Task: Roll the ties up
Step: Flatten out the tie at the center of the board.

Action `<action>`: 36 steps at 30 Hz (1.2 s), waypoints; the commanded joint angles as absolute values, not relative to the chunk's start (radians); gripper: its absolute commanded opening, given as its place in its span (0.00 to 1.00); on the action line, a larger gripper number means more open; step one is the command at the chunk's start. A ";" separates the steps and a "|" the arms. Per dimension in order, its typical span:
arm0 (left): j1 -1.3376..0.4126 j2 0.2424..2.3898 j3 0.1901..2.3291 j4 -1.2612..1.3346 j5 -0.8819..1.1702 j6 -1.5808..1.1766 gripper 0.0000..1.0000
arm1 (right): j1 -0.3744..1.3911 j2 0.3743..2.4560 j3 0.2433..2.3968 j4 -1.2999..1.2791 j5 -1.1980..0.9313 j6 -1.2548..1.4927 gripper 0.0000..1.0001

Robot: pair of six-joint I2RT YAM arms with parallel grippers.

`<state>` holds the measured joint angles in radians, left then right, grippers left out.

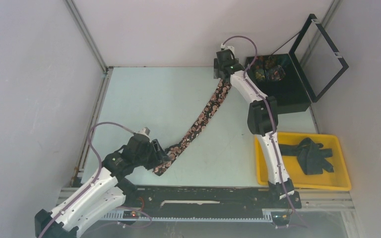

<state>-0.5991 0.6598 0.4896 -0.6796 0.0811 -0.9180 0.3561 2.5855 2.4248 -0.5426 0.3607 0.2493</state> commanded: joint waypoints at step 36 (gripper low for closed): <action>-0.598 0.448 0.334 -0.810 -0.160 -1.225 0.54 | 0.539 2.180 1.730 -0.701 -0.153 0.423 0.34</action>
